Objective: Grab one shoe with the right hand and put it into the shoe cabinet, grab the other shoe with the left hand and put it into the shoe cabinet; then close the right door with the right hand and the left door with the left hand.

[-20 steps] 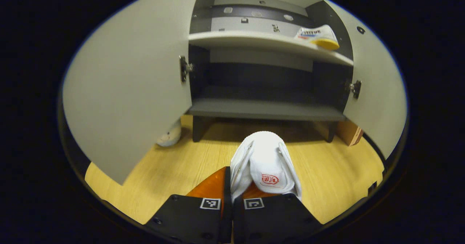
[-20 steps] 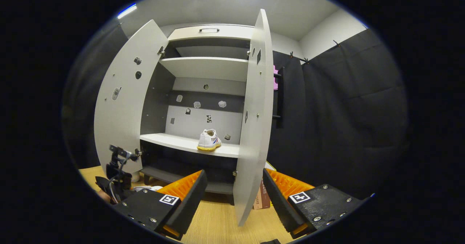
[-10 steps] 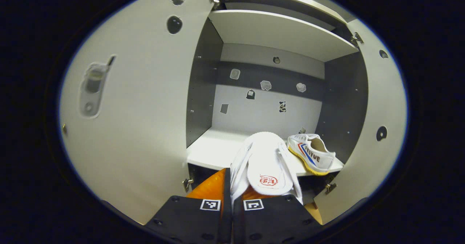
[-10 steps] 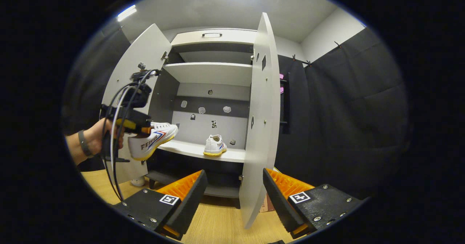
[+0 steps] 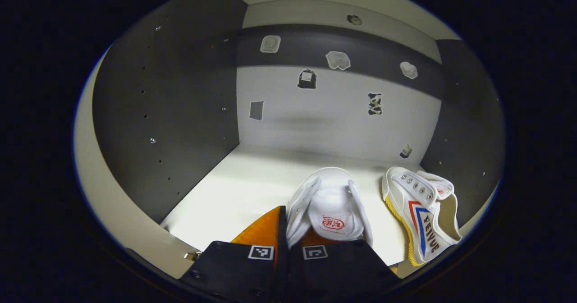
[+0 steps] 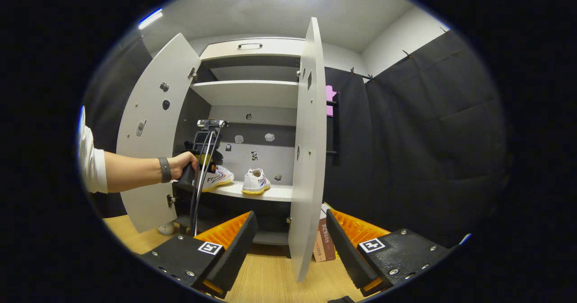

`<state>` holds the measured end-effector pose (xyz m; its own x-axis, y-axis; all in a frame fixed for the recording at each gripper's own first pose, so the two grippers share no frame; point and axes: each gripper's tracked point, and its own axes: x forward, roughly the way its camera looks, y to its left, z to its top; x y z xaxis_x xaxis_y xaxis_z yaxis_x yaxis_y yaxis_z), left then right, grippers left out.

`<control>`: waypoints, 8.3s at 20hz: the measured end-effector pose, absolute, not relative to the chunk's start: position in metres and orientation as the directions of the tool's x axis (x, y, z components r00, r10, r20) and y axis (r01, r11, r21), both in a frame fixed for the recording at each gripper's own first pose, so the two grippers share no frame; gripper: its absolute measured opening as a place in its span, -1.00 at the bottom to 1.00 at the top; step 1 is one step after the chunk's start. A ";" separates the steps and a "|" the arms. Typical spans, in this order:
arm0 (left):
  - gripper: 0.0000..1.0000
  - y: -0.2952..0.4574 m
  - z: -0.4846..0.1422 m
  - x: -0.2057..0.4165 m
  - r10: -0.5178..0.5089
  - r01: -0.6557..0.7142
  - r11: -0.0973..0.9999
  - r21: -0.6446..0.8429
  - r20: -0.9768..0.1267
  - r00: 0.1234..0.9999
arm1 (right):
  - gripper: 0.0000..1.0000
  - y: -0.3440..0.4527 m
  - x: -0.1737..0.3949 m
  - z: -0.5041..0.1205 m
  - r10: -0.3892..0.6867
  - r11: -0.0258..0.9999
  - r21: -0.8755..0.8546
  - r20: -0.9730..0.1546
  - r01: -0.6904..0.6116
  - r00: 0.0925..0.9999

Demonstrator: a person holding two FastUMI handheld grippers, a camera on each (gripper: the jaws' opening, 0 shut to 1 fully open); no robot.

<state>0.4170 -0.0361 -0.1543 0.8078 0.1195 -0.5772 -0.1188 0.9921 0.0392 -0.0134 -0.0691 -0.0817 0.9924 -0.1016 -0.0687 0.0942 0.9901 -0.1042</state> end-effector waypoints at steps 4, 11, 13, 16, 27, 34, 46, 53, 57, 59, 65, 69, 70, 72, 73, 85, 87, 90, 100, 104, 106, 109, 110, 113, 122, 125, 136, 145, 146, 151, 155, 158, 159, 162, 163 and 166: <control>-0.81 -0.013 -0.150 0.439 0.220 -0.162 0.975 0.152 -0.572 0.790 | 0.89 -0.081 -0.016 -0.090 -0.124 0.988 -0.104 -0.094 0.114 0.988; -0.46 -0.009 -0.165 0.438 0.226 -0.176 0.974 0.142 -0.610 0.759 | 0.89 -0.087 -0.012 -0.090 -0.123 0.989 -0.099 -0.097 0.113 0.988; -0.25 -0.006 -0.165 0.438 0.242 -0.189 0.970 0.151 -0.614 0.752 | 0.89 -0.086 -0.014 -0.091 -0.123 0.988 -0.101 -0.096 0.113 0.988; 0.11 0.000 -0.164 0.433 0.248 -0.192 0.969 0.156 -0.615 0.749 | 0.89 -0.083 -0.016 -0.091 -0.118 0.989 -0.099 -0.093 0.108 0.989; 0.92 -0.019 -0.093 0.381 0.127 -0.130 0.991 0.029 -0.488 0.864 | 0.89 -0.067 -0.020 -0.084 -0.071 0.994 -0.088 -0.080 0.064 0.994; 0.94 -0.042 -0.005 0.290 -0.005 -0.005 0.999 -0.033 -0.287 0.958 | 0.89 -0.056 -0.018 -0.064 -0.003 0.995 -0.096 -0.072 -0.004 0.997; 0.94 -0.042 -0.039 0.109 -0.073 0.066 0.997 -0.041 -0.186 0.980 | 0.89 -0.106 -0.001 -0.011 -0.054 0.996 -0.074 0.008 0.055 0.998; 0.94 -0.054 -0.082 0.041 -0.094 0.092 0.996 -0.023 -0.165 0.982 | 0.96 -0.202 0.044 0.052 -0.179 0.982 -0.049 0.086 0.183 0.980; 0.94 -0.059 -0.091 0.017 -0.104 0.103 0.995 -0.017 -0.178 0.979 | 0.88 -0.230 0.089 0.063 -0.219 0.970 -0.093 0.056 0.224 0.974; 0.94 -0.060 -0.095 0.012 -0.103 0.097 0.994 -0.041 -0.192 0.976 | 0.96 -0.224 0.101 0.063 -0.198 0.979 -0.044 0.029 0.199 0.980; 0.94 -0.050 -0.097 0.005 -0.091 0.081 0.995 -0.057 -0.196 0.976 | 0.80 -0.216 0.106 0.059 -0.203 0.979 -0.015 0.014 0.204 0.979; 0.94 -0.045 -0.094 0.004 -0.090 0.081 0.995 -0.058 -0.185 0.979 | 0.77 -0.209 0.103 0.063 -0.210 0.975 -0.064 0.028 0.211 0.977; 0.94 -0.044 -0.095 0.004 -0.091 0.081 0.995 -0.058 -0.184 0.979 | 0.77 -0.205 0.103 0.063 -0.210 0.974 -0.079 0.028 0.212 0.977; 0.94 -0.043 -0.094 0.006 -0.095 0.084 0.994 -0.070 -0.181 0.979 | 0.77 -0.192 0.103 0.063 -0.195 0.978 -0.065 0.020 0.196 0.981; 0.94 -0.044 -0.093 0.006 -0.097 0.085 0.993 -0.077 -0.178 0.979 | 0.77 -0.184 0.103 0.063 -0.181 0.982 -0.053 0.016 0.182 0.983; 0.94 -0.015 -0.076 0.012 -0.084 0.078 0.996 -0.051 -0.140 0.987 | 0.77 -0.069 0.126 0.051 0.049 0.999 0.007 -0.006 -0.049 0.999; 0.94 -0.010 -0.075 0.014 -0.075 0.069 0.996 -0.050 -0.141 0.987 | 0.80 -0.054 0.133 0.050 0.090 0.993 0.072 -0.010 -0.089 0.996; 0.94 -0.002 -0.072 0.015 -0.057 0.052 0.998 -0.041 -0.135 0.989 | 0.82 -0.029 0.145 0.043 0.143 0.984 0.110 -0.023 -0.140 0.989; 0.94 0.010 -0.071 0.017 -0.031 0.027 0.999 -0.033 -0.130 0.991 | 0.82 0.012 0.191 0.020 0.161 0.986 0.051 -0.052 -0.158 0.986; 0.94 0.012 -0.068 0.016 -0.027 0.025 0.999 -0.021 -0.117 0.993 | 0.82 0.024 0.207 0.018 0.152 0.988 0.007 -0.063 -0.152 0.986; 0.94 0.014 -0.068 0.017 -0.025 0.022 0.999 -0.024 -0.117 0.993 | 0.82 0.028 0.218 0.018 0.137 0.989 -0.042 -0.059 -0.139 0.989; 0.94 0.017 -0.068 0.016 -0.022 0.019 1.000 -0.025 -0.118 0.993 | 0.81 0.033 0.225 0.015 0.112 0.989 -0.091 -0.049 -0.116 0.993; 0.94 0.018 -0.068 0.017 -0.023 0.020 1.000 -0.020 -0.123 0.992 | 0.82 0.034 0.226 0.015 0.105 0.989 -0.096 -0.046 -0.109 0.993; 0.94 0.023 -0.065 0.014 -0.014 0.012 1.000 -0.014 -0.119 0.993 | 0.82 0.037 0.229 0.014 0.083 0.991 -0.102 -0.046 -0.087 0.996; 0.94 0.034 -0.065 0.008 0.001 -0.005 0.999 -0.032 -0.126 0.992 | 0.82 0.038 0.231 0.012 0.060 0.990 -0.129 -0.036 -0.064 0.998; 0.94 0.035 -0.064 0.008 0.001 -0.005 0.999 -0.037 -0.121 0.993 | 0.85 0.038 0.221 0.018 0.059 0.991 -0.118 -0.031 -0.062 0.998; 0.94 0.020 -0.057 0.008 -0.031 0.025 0.999 -0.047 -0.117 0.993 | 0.88 0.019 0.074 -0.004 0.097 0.991 -0.088 -0.051 -0.101 0.994; 0.94 0.037 0.014 0.027 -0.018 0.014 0.990 -0.144 -0.028 0.999 | 0.88 -0.043 0.013 -0.027 -0.054 0.997 -0.062 -0.009 0.053 0.998; 0.99 0.056 0.027 0.030 0.028 -0.031 0.992 -0.121 -0.024 0.999 | 0.88 -0.047 0.010 -0.028 -0.061 0.997 -0.057 -0.009 0.060 0.998; 0.93 0.160 0.095 0.050 0.225 -0.224 0.974 -0.021 0.087 0.970 | 0.88 -0.048 0.003 -0.044 -0.049 0.997 -0.061 -0.034 0.047 0.998; 0.93 0.220 0.100 0.086 0.305 -0.308 0.951 0.018 0.082 0.949 | 0.87 -0.037 0.000 -0.050 -0.013 0.998 -0.069 -0.055 0.010 0.998; 0.89 0.242 0.092 0.114 0.313 -0.314 0.949 0.006 0.066 0.947 | 0.87 -0.032 0.000 -0.053 0.003 0.994 -0.113 -0.062 -0.010 0.998; 0.93 0.247 0.087 0.122 0.309 -0.309 0.951 -0.011 0.054 0.950 | 0.87 -0.030 0.000 -0.053 0.007 0.992 -0.122 -0.065 -0.015 0.998; 0.94 0.258 0.078 0.136 0.314 -0.314 0.950 -0.009 0.043 0.949 | 0.87 -0.028 0.000 -0.056 0.009 0.991 -0.134 -0.067 -0.018 0.998; 0.94 0.256 0.078 0.140 0.308 -0.308 0.951 -0.003 0.043 0.950 | 0.87 -0.029 0.002 -0.058 0.003 0.991 -0.130 -0.069 -0.012 0.998; 0.93 0.241 0.078 0.146 0.269 -0.270 0.963 0.015 0.041 0.962 | 0.88 -0.027 0.006 -0.063 0.011 0.996 -0.086 -0.083 -0.018 0.997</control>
<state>0.1464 0.2411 0.0778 0.9622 0.2692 0.0406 -0.2699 0.9628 0.0150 0.0059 -0.0265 -0.0625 0.9965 0.0108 -0.0827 -0.0179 0.9961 -0.0860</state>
